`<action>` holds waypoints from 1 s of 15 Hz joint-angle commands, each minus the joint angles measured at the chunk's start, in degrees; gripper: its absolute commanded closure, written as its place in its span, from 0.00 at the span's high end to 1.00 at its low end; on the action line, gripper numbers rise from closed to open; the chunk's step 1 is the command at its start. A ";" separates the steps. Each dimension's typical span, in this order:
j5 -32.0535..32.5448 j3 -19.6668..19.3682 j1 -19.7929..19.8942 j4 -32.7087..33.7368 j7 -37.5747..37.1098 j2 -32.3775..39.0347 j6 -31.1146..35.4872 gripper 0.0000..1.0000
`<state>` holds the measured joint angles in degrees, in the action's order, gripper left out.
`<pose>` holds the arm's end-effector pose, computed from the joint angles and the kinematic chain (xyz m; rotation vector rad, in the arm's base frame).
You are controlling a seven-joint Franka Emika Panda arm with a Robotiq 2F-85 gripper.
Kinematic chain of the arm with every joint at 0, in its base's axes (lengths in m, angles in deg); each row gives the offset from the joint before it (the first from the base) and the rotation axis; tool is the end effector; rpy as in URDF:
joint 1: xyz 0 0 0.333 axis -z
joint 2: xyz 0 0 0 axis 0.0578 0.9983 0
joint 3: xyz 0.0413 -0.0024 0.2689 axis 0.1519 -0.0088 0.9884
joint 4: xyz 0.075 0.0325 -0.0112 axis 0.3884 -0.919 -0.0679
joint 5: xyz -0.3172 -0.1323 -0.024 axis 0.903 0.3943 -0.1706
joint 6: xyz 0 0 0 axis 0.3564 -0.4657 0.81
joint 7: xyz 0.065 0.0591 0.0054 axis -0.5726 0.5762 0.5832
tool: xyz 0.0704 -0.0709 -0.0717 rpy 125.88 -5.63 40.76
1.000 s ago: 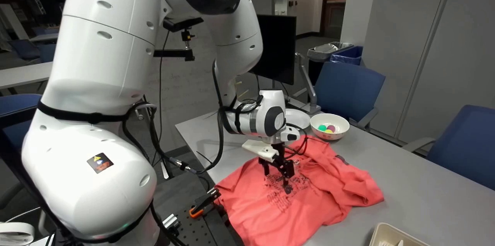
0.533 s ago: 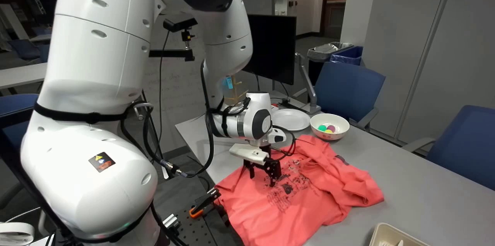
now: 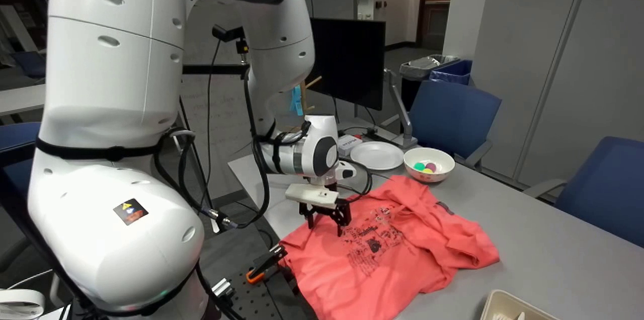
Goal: Fold the right sleeve and then the left sleeve of the sweatshirt, fold the sweatshirt in half from bottom to top
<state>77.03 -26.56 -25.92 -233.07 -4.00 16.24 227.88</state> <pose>0.3587 0.1628 0.0936 2.8928 0.8626 -0.2044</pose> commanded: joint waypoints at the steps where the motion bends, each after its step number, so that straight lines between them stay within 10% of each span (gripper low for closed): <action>1: -0.01 2.59 1.70 -1.06 2.62 -0.70 0.76 1.00; 10: -5.40 10.25 6.78 -0.04 8.97 3.43 -1.26 0.99; 15: -6.93 10.70 7.81 -0.07 9.40 4.16 -2.77 0.62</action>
<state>71.86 -17.12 -19.76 -233.31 3.36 20.26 226.93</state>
